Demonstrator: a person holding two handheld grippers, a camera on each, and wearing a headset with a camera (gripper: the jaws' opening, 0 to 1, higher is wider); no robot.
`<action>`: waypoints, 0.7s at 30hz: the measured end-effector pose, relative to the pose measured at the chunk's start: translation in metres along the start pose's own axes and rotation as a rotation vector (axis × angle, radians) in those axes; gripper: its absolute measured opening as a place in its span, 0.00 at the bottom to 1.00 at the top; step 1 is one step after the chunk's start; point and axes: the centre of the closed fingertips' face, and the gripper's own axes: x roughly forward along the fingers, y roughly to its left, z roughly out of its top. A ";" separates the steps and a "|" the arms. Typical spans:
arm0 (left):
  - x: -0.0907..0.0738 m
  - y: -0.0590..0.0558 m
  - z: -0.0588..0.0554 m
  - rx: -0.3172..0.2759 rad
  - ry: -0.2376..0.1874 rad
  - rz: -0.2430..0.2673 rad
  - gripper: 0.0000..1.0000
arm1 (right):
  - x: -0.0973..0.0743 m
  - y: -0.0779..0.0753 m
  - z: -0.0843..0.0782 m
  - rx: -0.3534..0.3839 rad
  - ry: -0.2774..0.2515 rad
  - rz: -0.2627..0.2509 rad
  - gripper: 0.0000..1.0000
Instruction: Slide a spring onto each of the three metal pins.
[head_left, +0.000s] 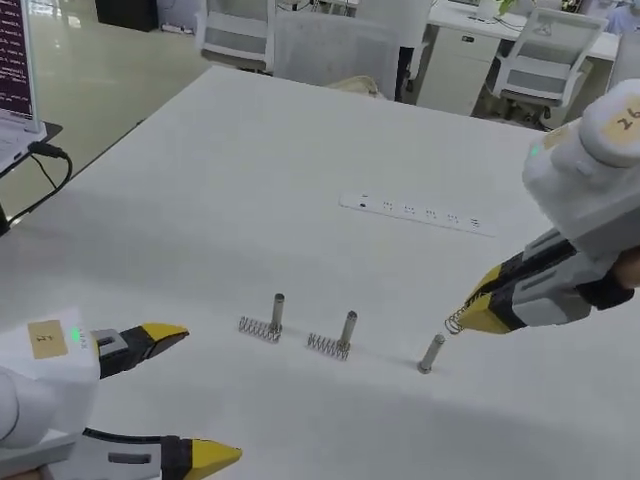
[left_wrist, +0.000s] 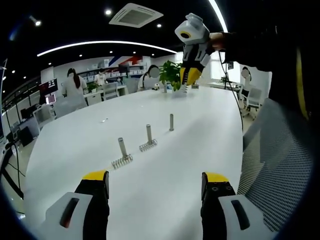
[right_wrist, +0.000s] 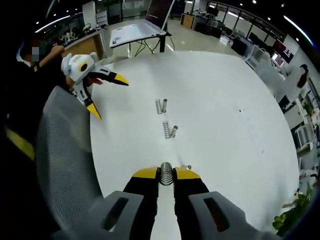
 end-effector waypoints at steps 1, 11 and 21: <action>0.000 0.000 0.000 -0.001 0.000 0.000 0.72 | 0.002 -0.002 -0.001 0.001 0.007 0.000 0.08; -0.001 0.001 0.001 0.003 -0.004 0.003 0.71 | 0.025 -0.019 -0.007 0.027 0.069 0.019 0.08; -0.001 0.002 0.001 -0.002 -0.002 0.006 0.71 | 0.047 -0.032 -0.021 0.041 0.141 0.037 0.08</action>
